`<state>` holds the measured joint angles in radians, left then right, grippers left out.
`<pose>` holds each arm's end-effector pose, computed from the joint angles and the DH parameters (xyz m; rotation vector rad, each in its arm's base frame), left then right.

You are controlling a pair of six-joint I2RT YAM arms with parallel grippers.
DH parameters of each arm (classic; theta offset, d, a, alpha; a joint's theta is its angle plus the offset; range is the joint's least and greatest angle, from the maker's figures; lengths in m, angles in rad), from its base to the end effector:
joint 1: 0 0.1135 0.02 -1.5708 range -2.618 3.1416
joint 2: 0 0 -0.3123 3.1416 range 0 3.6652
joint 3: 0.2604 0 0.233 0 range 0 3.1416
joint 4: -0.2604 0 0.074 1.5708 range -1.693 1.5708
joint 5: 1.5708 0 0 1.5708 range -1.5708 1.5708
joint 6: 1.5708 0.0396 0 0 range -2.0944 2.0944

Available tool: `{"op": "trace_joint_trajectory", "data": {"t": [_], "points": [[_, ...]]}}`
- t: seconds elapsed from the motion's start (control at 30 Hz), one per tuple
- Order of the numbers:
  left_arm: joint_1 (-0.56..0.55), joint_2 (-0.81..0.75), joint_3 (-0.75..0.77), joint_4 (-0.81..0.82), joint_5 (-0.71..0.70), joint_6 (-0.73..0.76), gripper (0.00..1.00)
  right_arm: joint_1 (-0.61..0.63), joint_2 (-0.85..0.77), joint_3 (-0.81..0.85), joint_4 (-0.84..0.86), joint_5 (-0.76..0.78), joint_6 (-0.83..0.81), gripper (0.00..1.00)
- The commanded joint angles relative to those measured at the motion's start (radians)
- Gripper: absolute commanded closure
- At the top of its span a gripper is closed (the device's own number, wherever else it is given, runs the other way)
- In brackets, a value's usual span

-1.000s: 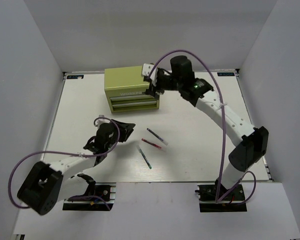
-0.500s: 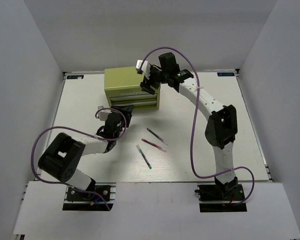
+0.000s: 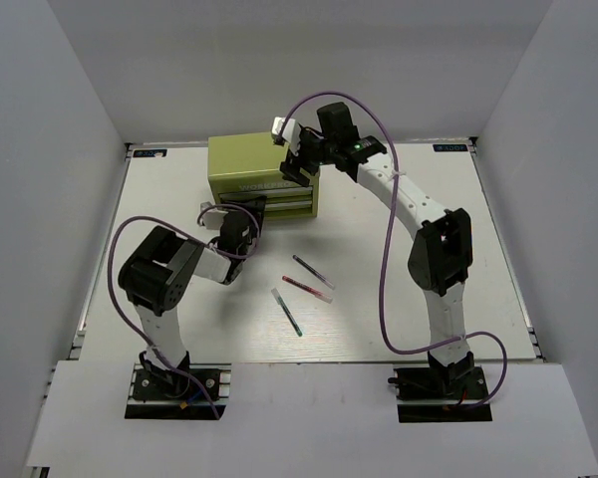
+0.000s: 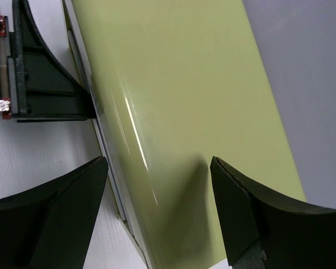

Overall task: Sort the stationery into containers
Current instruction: Open the drawer in the storage box.

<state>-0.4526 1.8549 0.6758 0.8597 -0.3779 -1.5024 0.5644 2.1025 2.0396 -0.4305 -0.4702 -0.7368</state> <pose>0.3249 -0.1417 0.1933 -1.2230 1.5687 -0.9697 0.4155 0.2843 0.3766 -1.4437 1.4225 0.3755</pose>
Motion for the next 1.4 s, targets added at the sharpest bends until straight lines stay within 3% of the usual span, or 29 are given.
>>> {"op": "trace_joint_trajectory", "data": {"t": [0.0, 0.2, 0.57, 0.77, 1.07, 1.37], "points": [[0.02, 0.042, 0.045, 0.09, -0.003, -0.001, 0.35, -0.017, 0.017, 0.042, -0.016, 0.008, 0.001, 0.2], [0.029, 0.138, 0.068, 0.193, 0.017, -0.019, 0.45, -0.021, 0.024, 0.044, -0.024, 0.008, -0.01, 0.22], [0.029, 0.199, 0.077, 0.265, -0.012, -0.028, 0.45, -0.024, 0.04, 0.062, -0.037, 0.022, -0.024, 0.22], [0.029, 0.247, 0.042, 0.398, -0.003, -0.028, 0.77, -0.026, 0.053, 0.077, -0.065, 0.025, -0.033, 0.24], [0.029, 0.193, -0.06, 0.401, 0.007, -0.028, 0.9, -0.018, 0.07, 0.083, -0.099, 0.038, -0.039, 0.26], [0.0, 0.055, -0.174, 0.355, 0.097, -0.005, 0.93, -0.014, 0.105, 0.125, -0.146, 0.081, -0.016, 0.26]]}}
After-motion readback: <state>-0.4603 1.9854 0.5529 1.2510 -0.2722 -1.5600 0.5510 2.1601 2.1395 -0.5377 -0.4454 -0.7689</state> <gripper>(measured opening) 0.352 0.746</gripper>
